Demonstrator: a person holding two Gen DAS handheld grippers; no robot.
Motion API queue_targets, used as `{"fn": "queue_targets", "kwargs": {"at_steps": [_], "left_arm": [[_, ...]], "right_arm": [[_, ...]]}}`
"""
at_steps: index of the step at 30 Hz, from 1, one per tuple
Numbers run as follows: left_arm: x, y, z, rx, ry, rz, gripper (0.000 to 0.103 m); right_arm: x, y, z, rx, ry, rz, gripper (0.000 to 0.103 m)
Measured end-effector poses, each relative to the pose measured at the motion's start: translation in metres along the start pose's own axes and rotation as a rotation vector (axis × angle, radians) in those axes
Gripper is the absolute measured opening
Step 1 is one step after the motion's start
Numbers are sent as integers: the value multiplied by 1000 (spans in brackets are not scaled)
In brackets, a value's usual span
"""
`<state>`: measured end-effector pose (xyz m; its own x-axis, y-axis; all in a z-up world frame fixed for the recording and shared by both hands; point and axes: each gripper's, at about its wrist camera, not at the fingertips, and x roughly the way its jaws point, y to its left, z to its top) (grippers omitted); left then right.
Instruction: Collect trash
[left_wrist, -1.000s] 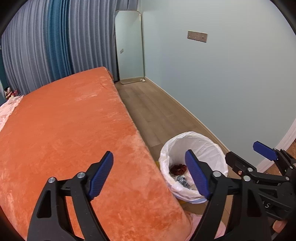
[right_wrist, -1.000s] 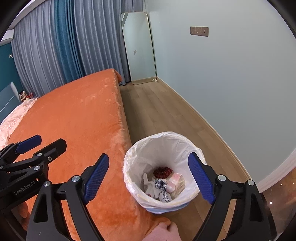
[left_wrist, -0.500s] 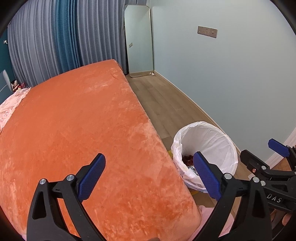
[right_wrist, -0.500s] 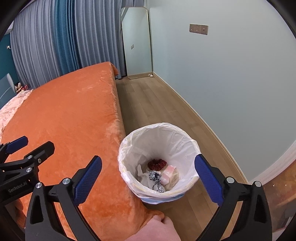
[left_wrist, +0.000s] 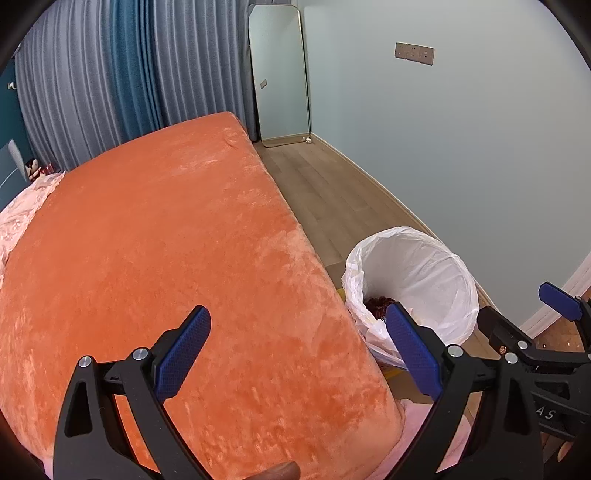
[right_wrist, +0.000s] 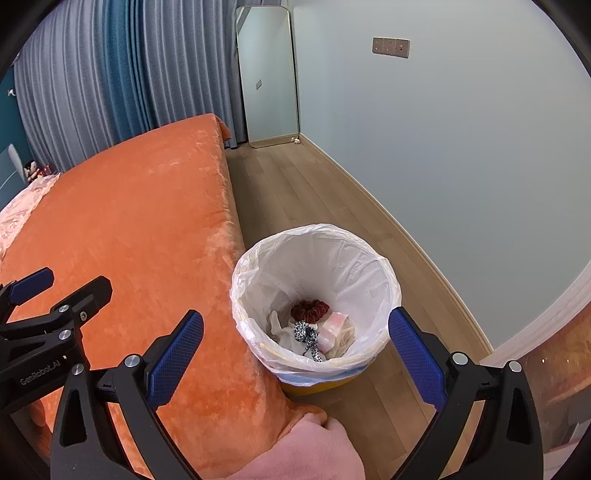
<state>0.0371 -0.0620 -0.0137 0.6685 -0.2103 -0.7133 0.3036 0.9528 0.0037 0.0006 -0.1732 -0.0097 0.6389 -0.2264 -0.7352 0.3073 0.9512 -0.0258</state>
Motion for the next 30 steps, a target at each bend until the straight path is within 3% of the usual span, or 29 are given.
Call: {"fn": "queue_targets", "kwargs": {"at_steps": [30], "left_arm": [[9,-13,-13,34,47,58,91]], "right_arm": [[9,-8,-12,-31,45,-45,96]]}}
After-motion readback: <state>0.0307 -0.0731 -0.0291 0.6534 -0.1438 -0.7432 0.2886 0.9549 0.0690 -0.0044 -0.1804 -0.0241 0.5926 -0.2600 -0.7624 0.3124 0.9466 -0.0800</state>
